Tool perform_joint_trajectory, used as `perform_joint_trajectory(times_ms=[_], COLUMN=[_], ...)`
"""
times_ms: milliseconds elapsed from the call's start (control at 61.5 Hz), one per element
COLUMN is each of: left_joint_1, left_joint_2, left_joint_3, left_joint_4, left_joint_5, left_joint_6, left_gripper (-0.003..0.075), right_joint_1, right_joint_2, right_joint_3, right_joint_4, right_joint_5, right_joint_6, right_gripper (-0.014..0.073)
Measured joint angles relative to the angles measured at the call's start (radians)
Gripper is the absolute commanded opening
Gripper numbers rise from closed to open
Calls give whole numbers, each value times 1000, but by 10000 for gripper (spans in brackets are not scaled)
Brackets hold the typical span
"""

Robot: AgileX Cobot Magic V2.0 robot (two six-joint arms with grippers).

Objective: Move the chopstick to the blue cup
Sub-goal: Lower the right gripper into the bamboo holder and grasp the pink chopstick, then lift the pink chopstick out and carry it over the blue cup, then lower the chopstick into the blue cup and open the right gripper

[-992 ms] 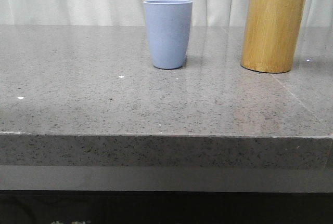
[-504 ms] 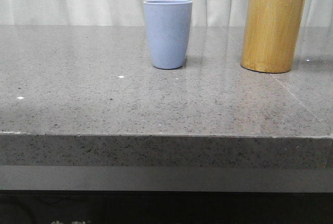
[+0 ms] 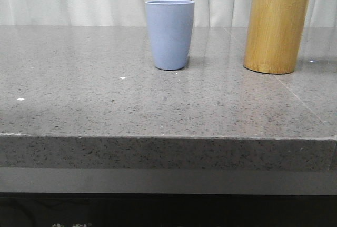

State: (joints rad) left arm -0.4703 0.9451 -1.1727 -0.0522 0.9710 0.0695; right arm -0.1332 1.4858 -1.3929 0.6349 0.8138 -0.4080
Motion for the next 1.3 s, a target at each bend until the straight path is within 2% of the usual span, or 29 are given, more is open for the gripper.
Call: perform_joint_trajectory(times_ms=[81,277,618,732,895,1057,1301], left_joint_1=[0,0,0,0,0,0,0], left_joint_2=[0,0,0,0,0,0,0], left_joint_3=[0,0,0,0,0,0,0], left_joint_4=[0,0,0,0,0,0,0], left_joint_5=[0,0,2,2,2,4,4], left_joint_6=[0,0,0,0,0,0,0], left_gripper=[316,316,316,316,316,316,316], right_joint_1=[1,1,12,76,239,393,471], right_joint_2=[0,-40,-141,-151,-130,-58,90], right_joint_3=[0,-44,-311,-343,-345,-345,-345], right_joint_4=[0,-6,-6,-6,-11,-85,-185], right_joint_5=[0,34,207,207,166,106,61], right_joint_6=[-9,-23,-46,-46,-63,-67,-68], right_gripper=[-65,-67,-67,-67,-67,-67,-67])
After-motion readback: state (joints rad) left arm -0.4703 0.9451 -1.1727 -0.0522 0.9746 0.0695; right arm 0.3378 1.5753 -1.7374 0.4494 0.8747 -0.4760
